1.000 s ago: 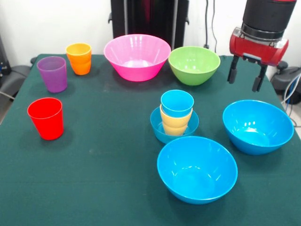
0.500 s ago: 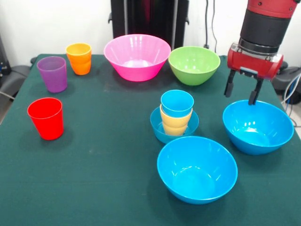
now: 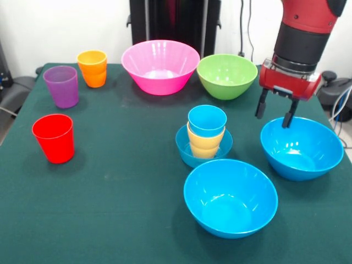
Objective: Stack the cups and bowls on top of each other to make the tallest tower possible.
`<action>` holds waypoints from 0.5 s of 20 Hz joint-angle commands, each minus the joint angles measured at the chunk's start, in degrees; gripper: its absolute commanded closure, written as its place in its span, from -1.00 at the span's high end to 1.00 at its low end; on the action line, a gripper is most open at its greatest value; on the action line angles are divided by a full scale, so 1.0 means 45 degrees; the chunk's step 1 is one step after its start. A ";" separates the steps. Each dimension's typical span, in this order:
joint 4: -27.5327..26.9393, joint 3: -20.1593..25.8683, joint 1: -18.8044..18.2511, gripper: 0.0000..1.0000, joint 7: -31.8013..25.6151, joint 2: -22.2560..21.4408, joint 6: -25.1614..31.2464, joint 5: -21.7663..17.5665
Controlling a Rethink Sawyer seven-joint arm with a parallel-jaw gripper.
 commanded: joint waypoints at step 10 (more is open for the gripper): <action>0.0580 0.2538 -0.0458 1.00 0.2000 0.1407 -0.1125 0.0212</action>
